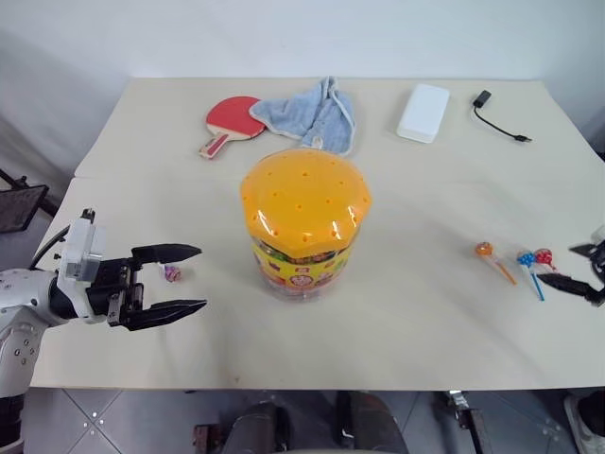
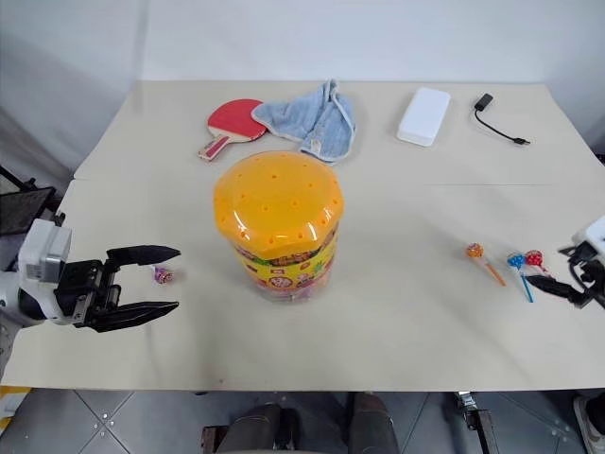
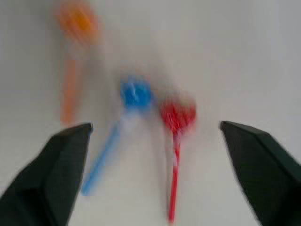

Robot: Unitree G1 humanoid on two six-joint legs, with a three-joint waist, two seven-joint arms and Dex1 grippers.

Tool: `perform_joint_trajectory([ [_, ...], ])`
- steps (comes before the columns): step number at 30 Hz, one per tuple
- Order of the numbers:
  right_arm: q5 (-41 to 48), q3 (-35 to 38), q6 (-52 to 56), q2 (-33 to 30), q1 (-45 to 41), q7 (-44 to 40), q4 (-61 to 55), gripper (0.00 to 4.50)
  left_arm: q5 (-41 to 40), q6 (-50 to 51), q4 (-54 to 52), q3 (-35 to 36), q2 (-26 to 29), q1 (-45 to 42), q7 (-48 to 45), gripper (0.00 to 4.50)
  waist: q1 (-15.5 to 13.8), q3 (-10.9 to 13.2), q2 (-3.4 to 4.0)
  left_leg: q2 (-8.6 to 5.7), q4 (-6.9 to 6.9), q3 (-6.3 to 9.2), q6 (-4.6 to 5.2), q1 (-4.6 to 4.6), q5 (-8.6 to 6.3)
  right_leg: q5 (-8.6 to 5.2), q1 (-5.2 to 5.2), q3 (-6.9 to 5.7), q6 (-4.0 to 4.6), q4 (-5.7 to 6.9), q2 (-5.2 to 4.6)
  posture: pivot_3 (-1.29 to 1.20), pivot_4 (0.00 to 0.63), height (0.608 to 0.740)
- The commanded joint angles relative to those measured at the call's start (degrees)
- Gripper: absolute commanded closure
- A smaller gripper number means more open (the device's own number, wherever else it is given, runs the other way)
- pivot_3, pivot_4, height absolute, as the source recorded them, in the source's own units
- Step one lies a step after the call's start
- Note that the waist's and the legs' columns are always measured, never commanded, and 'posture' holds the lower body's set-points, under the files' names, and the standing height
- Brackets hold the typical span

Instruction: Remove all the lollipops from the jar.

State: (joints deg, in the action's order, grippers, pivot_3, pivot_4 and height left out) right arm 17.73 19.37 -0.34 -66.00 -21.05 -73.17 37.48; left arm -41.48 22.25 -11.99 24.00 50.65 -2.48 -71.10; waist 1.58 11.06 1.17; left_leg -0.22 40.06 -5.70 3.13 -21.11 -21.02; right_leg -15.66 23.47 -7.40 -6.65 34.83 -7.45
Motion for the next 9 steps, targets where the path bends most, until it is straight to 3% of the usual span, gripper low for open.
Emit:
perform_joint_trajectory([
  [1, 10.6, 7.48, -0.84, 1.94, 1.79, -6.58, -12.59, 0.01, 2.93, -4.41, 2.17, 4.02, -0.47, 2.59, 1.07, 0.0, 0.06, -0.01, -0.01, 0.01, -0.01, -0.01, 0.0, 0.04, 0.0, 0.0, -0.01, 0.0, 0.0, 0.01, -0.01, 0.0, 0.15, 0.74],
  [6, 23.51, 6.83, 10.21, 12.53, 12.21, -0.43, -43.43, 0.01, 6.06, -10.35, 5.74, 7.13, -2.82, 6.56, 2.65, 0.0, -0.26, -0.11, -0.25, 0.12, 0.01, 0.19, -0.06, 0.01, -0.04, 0.01, -0.06, 0.03, 0.02, -0.04, -0.2, 0.0, 0.15, 0.74],
  [9, 22.06, 4.22, 6.54, 17.79, 18.67, -0.49, -53.28, 0.01, 6.5, -13.7, 5.85, 8.2, -5.22, 7.36, 3.93, 0.0, -1.24, -0.1, -0.25, 0.1, 0.0, 0.27, -0.1, -0.04, -0.06, 0.0, -0.06, 0.0, 0.03, -0.06, -0.23, 0.0, 0.15, 0.74],
])
